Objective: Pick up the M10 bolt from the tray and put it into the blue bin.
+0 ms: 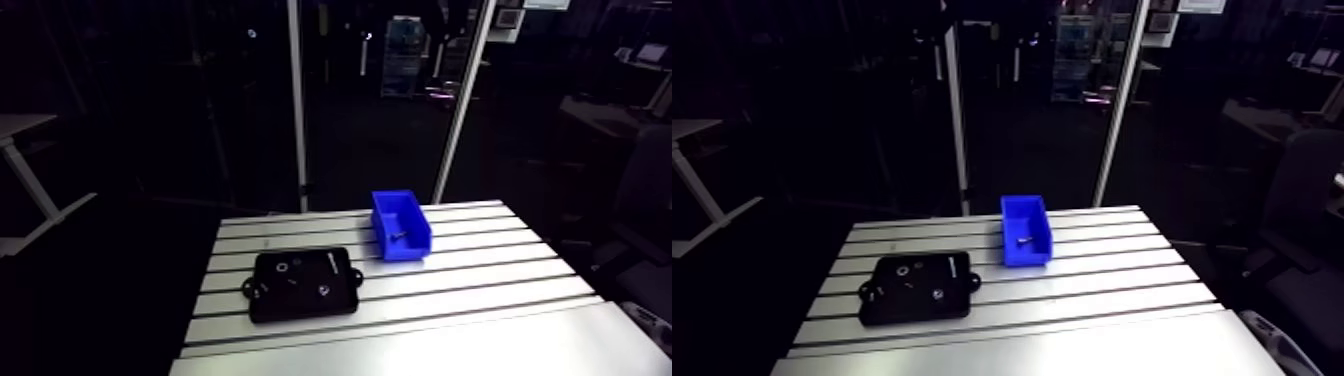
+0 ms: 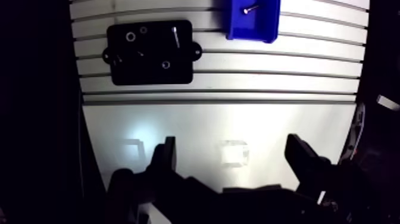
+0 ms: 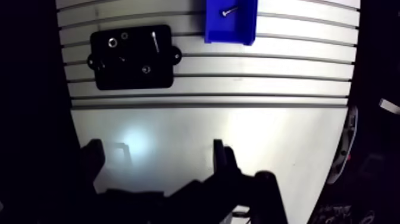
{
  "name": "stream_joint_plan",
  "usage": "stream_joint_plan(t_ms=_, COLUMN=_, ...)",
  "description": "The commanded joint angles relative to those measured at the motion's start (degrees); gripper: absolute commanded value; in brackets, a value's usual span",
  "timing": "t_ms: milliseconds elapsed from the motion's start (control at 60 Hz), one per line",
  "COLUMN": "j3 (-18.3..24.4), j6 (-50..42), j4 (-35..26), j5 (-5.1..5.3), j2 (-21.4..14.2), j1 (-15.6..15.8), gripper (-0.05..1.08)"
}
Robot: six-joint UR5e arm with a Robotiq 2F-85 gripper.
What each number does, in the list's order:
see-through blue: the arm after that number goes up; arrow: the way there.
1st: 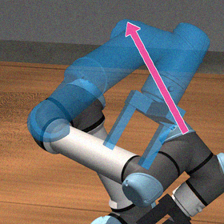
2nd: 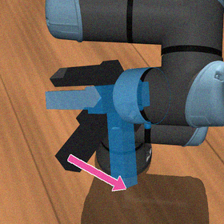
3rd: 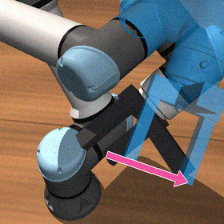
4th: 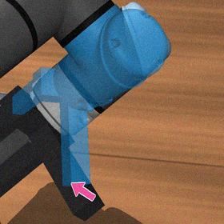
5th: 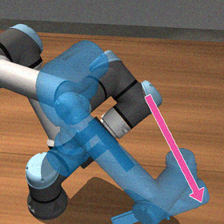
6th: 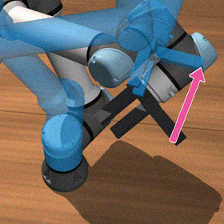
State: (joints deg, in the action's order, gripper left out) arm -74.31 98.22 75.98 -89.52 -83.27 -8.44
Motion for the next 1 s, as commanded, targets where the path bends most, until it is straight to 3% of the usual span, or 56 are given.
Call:
stream_joint_plan(t_ms=17, j3=0.16, j6=-6.95, j4=3.43, j5=3.61, j2=3.44, j1=5.54, gripper=0.01)
stream_joint_plan(t_ms=817, j3=0.25, j6=-6.86, j4=3.52, j5=3.34, j2=3.25, j1=5.28, gripper=0.01)
stream_joint_plan(t_ms=1000, j3=0.59, j6=-6.35, j4=3.27, j5=2.67, j2=3.16, j1=5.26, gripper=0.01)
